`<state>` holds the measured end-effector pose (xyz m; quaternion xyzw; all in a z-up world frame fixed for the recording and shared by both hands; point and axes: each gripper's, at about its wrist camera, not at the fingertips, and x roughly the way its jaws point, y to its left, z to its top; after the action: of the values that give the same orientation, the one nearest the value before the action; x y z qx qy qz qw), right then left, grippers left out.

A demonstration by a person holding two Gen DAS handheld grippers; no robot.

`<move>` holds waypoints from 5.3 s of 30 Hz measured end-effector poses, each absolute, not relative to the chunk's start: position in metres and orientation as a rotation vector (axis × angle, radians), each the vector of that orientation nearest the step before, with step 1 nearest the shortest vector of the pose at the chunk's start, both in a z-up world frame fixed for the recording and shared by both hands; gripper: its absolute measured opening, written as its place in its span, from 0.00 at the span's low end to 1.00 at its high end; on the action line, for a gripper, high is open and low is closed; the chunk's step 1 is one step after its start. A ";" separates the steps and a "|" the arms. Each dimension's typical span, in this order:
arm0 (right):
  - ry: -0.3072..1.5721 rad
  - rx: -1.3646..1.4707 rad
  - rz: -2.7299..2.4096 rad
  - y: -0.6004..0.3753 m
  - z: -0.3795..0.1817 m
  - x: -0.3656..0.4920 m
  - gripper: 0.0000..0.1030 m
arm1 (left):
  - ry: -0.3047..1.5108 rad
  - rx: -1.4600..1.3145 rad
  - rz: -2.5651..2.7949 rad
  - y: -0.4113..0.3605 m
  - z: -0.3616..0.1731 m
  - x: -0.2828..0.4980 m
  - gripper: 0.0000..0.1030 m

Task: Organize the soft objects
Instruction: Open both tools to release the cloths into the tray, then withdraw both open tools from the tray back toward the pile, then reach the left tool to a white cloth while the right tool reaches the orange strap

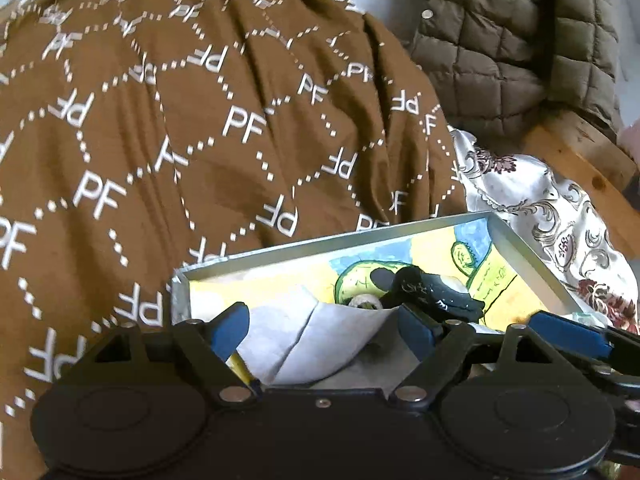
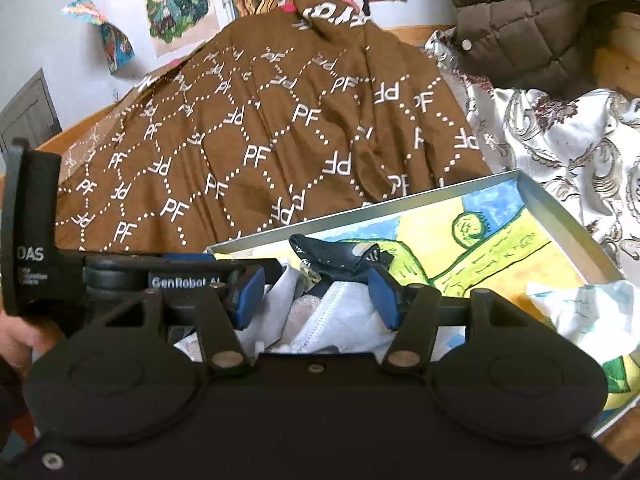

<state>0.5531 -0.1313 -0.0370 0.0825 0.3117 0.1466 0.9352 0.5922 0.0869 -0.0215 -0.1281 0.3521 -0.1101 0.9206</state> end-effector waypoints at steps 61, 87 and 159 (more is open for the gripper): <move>0.520 0.125 0.307 -0.160 0.010 0.371 0.65 | 0.894 -0.411 -0.274 0.085 0.003 0.455 0.93; 0.556 0.102 0.187 -0.144 -0.007 0.225 0.99 | 0.754 -0.198 -0.254 0.111 -0.005 0.275 0.99; 0.480 0.105 0.248 -0.138 0.011 0.153 0.99 | 0.814 0.211 -0.071 0.079 0.060 0.241 0.99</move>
<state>0.1531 -0.1375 0.0107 0.0520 0.2368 0.1224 0.9624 0.2413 0.0795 0.0599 0.1026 0.3951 -0.0343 0.9122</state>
